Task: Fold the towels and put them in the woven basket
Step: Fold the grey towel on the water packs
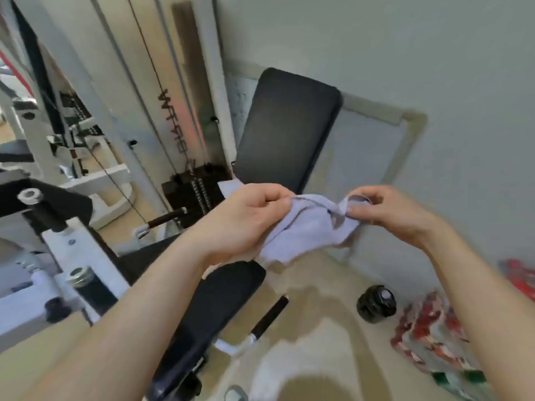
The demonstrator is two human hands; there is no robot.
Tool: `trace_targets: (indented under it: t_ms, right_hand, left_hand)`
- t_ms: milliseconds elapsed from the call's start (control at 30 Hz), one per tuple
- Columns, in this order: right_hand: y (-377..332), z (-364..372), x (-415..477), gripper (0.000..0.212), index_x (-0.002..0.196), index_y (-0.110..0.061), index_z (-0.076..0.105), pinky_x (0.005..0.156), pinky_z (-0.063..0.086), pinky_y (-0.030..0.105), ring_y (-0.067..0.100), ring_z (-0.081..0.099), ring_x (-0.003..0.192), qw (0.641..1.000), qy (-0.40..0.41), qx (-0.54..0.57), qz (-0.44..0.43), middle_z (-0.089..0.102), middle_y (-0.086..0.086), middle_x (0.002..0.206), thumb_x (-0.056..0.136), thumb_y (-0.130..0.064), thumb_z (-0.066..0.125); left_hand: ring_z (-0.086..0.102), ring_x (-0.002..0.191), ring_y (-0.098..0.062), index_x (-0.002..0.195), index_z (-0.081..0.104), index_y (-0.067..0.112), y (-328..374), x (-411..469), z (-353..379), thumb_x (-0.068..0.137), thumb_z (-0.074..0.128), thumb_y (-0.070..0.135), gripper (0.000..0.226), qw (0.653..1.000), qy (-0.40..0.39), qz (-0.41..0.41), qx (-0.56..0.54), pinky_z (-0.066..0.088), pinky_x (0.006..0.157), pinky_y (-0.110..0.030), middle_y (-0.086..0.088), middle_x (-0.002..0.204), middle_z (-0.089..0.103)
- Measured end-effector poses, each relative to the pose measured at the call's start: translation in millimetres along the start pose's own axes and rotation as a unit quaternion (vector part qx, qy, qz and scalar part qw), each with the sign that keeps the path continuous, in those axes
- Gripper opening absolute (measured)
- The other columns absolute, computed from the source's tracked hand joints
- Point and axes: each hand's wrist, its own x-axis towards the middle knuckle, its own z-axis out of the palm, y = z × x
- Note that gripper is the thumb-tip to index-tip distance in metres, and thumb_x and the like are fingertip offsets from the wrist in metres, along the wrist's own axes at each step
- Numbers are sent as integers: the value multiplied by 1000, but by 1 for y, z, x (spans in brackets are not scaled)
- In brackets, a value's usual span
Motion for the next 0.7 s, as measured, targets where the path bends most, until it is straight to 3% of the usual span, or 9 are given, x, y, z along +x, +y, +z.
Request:
trace_targets:
  t_ms: [67,133,200,267,300,367,467,600,700]
  right_hand:
    - [31,-43,-45,14,89,-8,69,71,47,21,9,60,76,995,-20,-93,39,68,6,84,77,-4,75]
    - [64,-85,-96,11,77,-9,67,59,42,20,6,56,63,982,9,-169,89,64,-2,66,75,-7,77]
    - [96,-125,-150,14,70,-14,65,50,38,18,4,54,53,964,60,-216,143,59,-7,56,77,-9,75]
    - [123,-161,-205,13,68,-20,65,51,39,24,11,56,58,929,133,-284,194,61,-5,62,77,-16,73]
    - [134,-176,-232,14,66,-24,63,52,39,25,14,57,61,909,162,-319,215,62,-4,64,76,-18,71]
    - [154,-202,-286,20,63,-27,57,48,35,25,16,54,60,860,226,-362,280,59,-3,64,77,-15,64]
    - [179,-235,-365,25,60,-16,57,46,31,26,23,49,56,791,339,-356,364,56,8,63,81,-4,52]
    - [210,-262,-452,31,59,-16,54,48,29,30,29,49,62,729,501,-265,384,56,9,64,83,1,45]
    - [225,-275,-498,31,59,-13,53,45,29,28,29,47,61,677,615,-156,373,52,6,60,84,2,43]
  left_hand:
    - [60,71,-11,90,68,19,13,16,47,99,46,23,24,998,-8,36,42,46,68,-31,3,80,68]
    - [63,77,-18,89,68,17,29,34,94,98,47,22,24,997,3,60,47,50,73,-37,1,82,69]
    - [63,81,-16,88,68,17,50,52,142,97,49,21,22,994,15,93,56,49,78,-37,-1,83,70]
    - [58,74,-10,85,68,17,76,67,191,97,51,18,21,990,12,133,52,48,73,-33,1,78,69]
    - [55,69,-8,81,67,18,90,73,213,97,51,18,23,988,-19,144,45,46,69,-29,6,72,68]
    - [50,64,-8,75,63,18,113,82,254,98,50,20,26,972,-181,141,53,42,61,-25,9,65,61]
    - [47,61,-12,80,60,15,144,97,311,96,52,31,24,895,-399,168,110,37,56,-27,-1,64,55]
    - [42,51,-9,83,64,9,176,119,398,90,62,36,28,867,-450,195,85,33,50,-22,2,56,52]
    - [45,54,-10,83,68,6,196,131,452,80,74,32,28,806,-542,210,111,33,52,-23,-1,58,54]
